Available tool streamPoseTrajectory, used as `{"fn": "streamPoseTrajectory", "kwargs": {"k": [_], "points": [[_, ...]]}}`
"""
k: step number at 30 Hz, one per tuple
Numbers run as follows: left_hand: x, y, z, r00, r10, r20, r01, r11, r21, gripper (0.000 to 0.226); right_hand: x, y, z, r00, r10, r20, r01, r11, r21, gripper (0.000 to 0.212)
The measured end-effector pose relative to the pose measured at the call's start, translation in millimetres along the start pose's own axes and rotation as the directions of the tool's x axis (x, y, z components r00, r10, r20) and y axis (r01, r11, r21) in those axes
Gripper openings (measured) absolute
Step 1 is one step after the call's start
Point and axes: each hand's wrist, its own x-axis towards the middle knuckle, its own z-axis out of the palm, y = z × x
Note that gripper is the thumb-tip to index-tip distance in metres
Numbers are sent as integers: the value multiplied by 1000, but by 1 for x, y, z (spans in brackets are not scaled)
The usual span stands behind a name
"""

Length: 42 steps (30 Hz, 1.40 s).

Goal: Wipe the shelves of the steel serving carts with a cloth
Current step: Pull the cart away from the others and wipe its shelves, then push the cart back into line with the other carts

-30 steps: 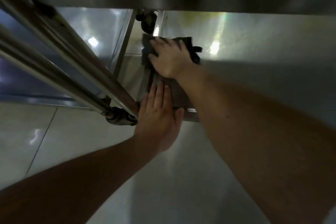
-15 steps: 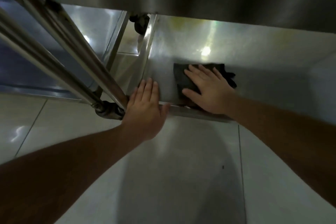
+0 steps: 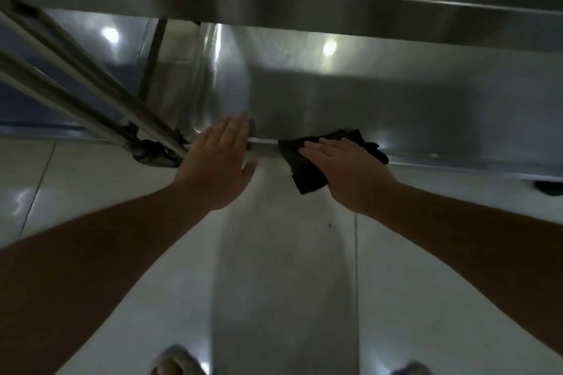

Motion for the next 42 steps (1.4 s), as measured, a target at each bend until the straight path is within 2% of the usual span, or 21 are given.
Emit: {"fn": "streamPoseTrajectory", "kwargs": {"k": [3, 5, 7, 9, 11, 13, 17, 18, 20, 24, 27, 29, 31, 33, 37, 42], "points": [[-33, 36, -25, 972, 80, 223, -76, 997, -25, 74, -37, -6, -25, 982, 104, 156, -113, 992, 53, 56], [-56, 58, -44, 928, 110, 355, -99, 994, -50, 71, -72, -14, -35, 924, 209, 322, -257, 960, 115, 31], [-79, 78, -68, 892, 141, 430, -139, 990, -37, 70, -113, -22, -42, 847, 288, 448, -413, 886, 212, 12], [-105, 98, -98, 844, 174, 507, -182, 983, -34, 70, -156, -31, -56, 741, 390, 547, -607, 738, 296, 11], [-134, 116, -135, 798, 184, 574, -190, 981, -49, 70, -197, -40, -77, 592, 512, 623, -799, 474, 369, 25], [-161, 132, -182, 779, 193, 596, -192, 979, -65, 69, -238, -52, -112, 479, 568, 670, -877, 266, 401, 37], [-202, 156, -309, 759, 180, 625, -174, 982, -73, 61, -307, -72, -215, 419, 564, 711, -894, 123, 430, 36], [-210, 160, -344, 762, 166, 626, -155, 985, -73, 58, -319, -77, -246, 417, 562, 714, -894, 111, 435, 37], [-223, 168, -415, 789, 149, 596, -110, 989, -102, 53, -341, -83, -308, 459, 546, 700, -877, 152, 456, 40], [-242, 184, -536, 845, 127, 520, -67, 989, -132, 48, -370, -90, -429, 630, 494, 600, -776, 422, 468, 33], [-252, 188, -604, 877, 145, 458, -75, 983, -168, 48, -384, -98, -502, 720, 471, 509, -685, 598, 416, 18], [-259, 186, -638, 884, 160, 438, -78, 977, -200, 49, -393, -104, -542, 764, 484, 428, -639, 661, 393, 15], [-261, 181, -666, 877, 180, 446, -90, 972, -217, 51, -400, -115, -575, 797, 499, 340, -603, 678, 420, 15], [-259, 179, -691, 881, 204, 428, -105, 964, -243, 52, -408, -126, -599, 793, 538, 287, -607, 658, 445, 18], [-246, 178, -735, 917, 281, 281, -202, 939, -279, 50, -435, -146, -630, 738, 631, 240, -661, 606, 442, 21], [-234, 204, -783, 898, 386, 210, -321, 903, -285, 57, -494, -143, -665, 662, 724, 194, -692, 490, 530, 26]]}}
